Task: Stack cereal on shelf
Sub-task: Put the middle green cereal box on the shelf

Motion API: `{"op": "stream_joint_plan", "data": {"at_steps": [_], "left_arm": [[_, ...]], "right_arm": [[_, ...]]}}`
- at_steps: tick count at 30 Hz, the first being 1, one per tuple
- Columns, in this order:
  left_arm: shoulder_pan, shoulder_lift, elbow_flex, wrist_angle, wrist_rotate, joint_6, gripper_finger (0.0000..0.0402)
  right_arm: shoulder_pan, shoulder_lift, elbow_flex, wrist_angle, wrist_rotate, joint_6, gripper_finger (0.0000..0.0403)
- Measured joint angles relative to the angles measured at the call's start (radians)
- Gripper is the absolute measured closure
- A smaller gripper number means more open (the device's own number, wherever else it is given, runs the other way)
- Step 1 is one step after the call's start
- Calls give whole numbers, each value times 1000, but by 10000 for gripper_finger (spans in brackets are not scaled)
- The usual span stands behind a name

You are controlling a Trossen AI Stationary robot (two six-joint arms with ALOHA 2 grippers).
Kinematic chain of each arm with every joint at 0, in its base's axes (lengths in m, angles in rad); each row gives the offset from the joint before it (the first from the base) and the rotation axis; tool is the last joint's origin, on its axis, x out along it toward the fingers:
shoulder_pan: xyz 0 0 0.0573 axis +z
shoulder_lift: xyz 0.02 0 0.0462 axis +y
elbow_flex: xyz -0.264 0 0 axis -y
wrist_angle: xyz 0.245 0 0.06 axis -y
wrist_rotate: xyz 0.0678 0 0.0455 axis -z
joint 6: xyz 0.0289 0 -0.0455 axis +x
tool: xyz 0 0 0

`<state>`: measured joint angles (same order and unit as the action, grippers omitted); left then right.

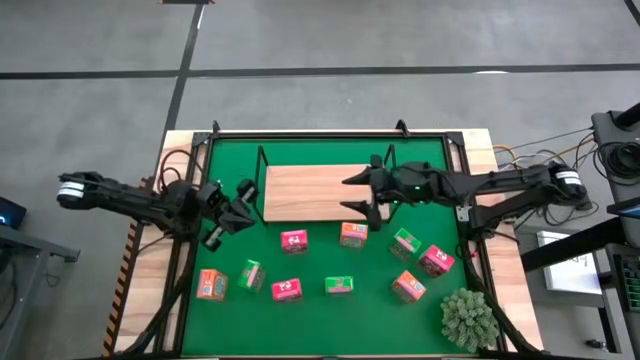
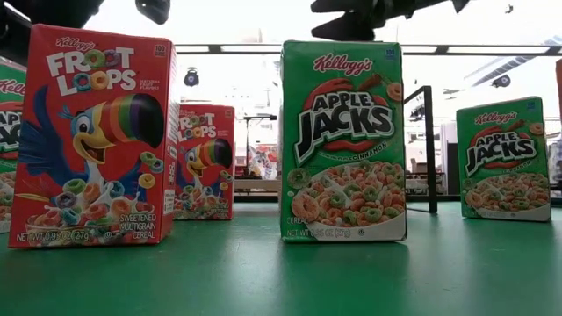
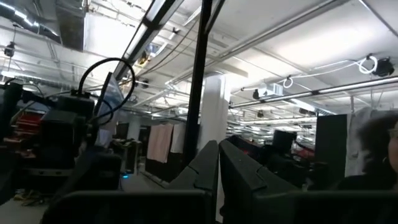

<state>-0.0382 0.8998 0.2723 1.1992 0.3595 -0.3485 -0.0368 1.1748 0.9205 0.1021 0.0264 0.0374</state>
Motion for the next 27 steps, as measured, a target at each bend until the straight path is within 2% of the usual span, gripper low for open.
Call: {"op": "stream_joint_plan", "data": {"at_steps": [5, 14, 21, 27], "left_arm": [[2, -72, -7, -104, 0, 8, 402], [3, -139, -7, -161, 0, 41, 402], [3, -142, -8, -225, -1, 49, 402], [3, -145, -8, -223, -1, 49, 402]], "right_arm": [[0, 118, 195, -208, 0, -57, 131], [1, 325, 482, -552, 0, -162, 131], [51, 402, 577, -785, 0, -220, 131], [145, 397, 577, -808, 0, -208, 131]]}}
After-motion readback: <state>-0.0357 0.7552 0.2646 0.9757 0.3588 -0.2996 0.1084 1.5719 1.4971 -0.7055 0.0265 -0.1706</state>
